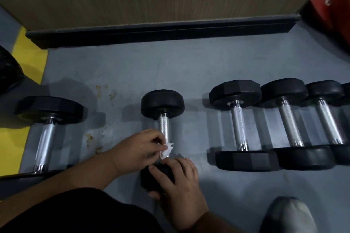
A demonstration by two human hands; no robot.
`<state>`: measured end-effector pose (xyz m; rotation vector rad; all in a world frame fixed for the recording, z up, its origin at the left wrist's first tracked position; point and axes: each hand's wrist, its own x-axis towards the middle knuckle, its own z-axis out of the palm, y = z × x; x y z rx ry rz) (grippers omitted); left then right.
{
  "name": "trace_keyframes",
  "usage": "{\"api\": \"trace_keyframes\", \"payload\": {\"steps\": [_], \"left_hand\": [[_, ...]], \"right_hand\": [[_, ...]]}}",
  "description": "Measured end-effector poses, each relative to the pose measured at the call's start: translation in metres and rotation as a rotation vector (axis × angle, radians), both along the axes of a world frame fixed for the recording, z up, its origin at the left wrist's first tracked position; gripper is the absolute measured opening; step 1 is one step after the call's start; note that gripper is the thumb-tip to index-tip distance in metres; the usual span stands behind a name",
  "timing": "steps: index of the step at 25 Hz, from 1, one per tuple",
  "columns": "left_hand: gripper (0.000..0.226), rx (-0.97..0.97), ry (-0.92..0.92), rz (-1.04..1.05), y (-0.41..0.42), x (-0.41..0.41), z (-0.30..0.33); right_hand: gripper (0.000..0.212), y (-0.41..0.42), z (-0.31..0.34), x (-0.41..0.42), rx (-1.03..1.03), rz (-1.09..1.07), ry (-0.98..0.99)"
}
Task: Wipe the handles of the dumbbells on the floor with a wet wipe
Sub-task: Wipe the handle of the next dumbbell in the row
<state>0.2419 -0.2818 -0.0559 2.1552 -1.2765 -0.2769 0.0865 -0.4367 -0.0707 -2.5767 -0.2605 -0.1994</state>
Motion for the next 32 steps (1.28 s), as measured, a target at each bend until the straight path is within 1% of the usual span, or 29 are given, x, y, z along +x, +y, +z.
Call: {"api": "trace_keyframes", "payload": {"steps": [3, 5, 6, 7, 9, 10, 11, 13, 15, 16, 18, 20, 22, 23, 24, 26, 28, 30, 32], "left_hand": [[0.023, 0.075, -0.035, -0.087, 0.004, 0.000, -0.002], [0.021, 0.087, -0.067, -0.117, -0.003, 0.005, -0.001], [0.019, 0.077, -0.068, -0.077, -0.007, 0.013, -0.001], [0.019, 0.063, -0.056, 0.005, -0.010, 0.022, -0.001], [0.026, 0.047, -0.021, 0.158, -0.008, 0.034, 0.000], [0.028, 0.040, -0.011, 0.174, -0.004, 0.031, -0.001], [0.026, 0.030, 0.005, 0.151, -0.001, 0.023, -0.001], [0.015, -0.010, 0.038, 0.010, 0.001, 0.000, -0.002], [0.010, -0.016, 0.063, -0.118, -0.001, 0.000, -0.004], [0.010, 0.004, 0.062, -0.142, -0.004, 0.008, -0.004], [0.011, 0.036, 0.021, -0.078, -0.009, 0.027, -0.004], [0.013, 0.020, 0.021, 0.056, -0.011, 0.042, -0.004], [0.016, -0.002, 0.041, 0.150, -0.010, 0.041, -0.003], [0.015, 0.001, 0.037, 0.162, -0.010, 0.036, -0.002], [0.015, 0.017, 0.021, 0.140, -0.007, 0.029, -0.002], [0.014, 0.043, 0.011, 0.013, 0.004, 0.012, -0.003], [0.017, 0.047, 0.078, -0.072, 0.010, -0.001, -0.003], [0.019, 0.066, 0.110, -0.075, 0.006, 0.002, -0.003], [0.018, 0.088, 0.042, -0.002, -0.004, 0.019, -0.001]], "right_hand": [[0.066, 0.000, 0.001, -0.001, 0.019, 0.001, -0.009], [0.064, 0.000, 0.002, 0.000, 0.023, -0.003, -0.015], [0.062, 0.000, 0.003, 0.000, 0.015, -0.009, -0.023], [0.062, 0.000, 0.003, 0.001, 0.008, -0.015, -0.027], [0.062, 0.002, 0.003, 0.001, 0.003, -0.024, -0.035], [0.062, 0.003, 0.002, 0.000, 0.005, -0.026, -0.036], [0.062, 0.004, 0.002, -0.001, 0.010, -0.027, -0.036], [0.063, 0.003, 0.001, 0.000, 0.017, -0.023, -0.038], [0.064, 0.002, -0.001, 0.000, 0.013, -0.020, -0.042], [0.064, 0.003, -0.002, 0.000, 0.012, -0.019, -0.049], [0.065, 0.003, -0.002, 0.000, 0.011, -0.023, -0.062], [0.067, 0.006, -0.001, -0.001, 0.002, -0.022, -0.064], [0.067, 0.009, 0.000, 0.000, 0.011, -0.019, -0.064], [0.066, 0.009, 0.000, 0.000, 0.018, -0.021, -0.066], [0.065, 0.010, -0.001, 0.000, 0.021, -0.022, -0.073], [0.064, 0.010, -0.002, 0.001, 0.020, -0.018, -0.086], [0.065, 0.008, -0.002, 0.002, 0.022, -0.016, -0.081], [0.065, 0.008, -0.002, 0.002, 0.009, -0.023, -0.085], [0.063, 0.010, -0.002, 0.001, 0.014, -0.017, -0.093]]}}
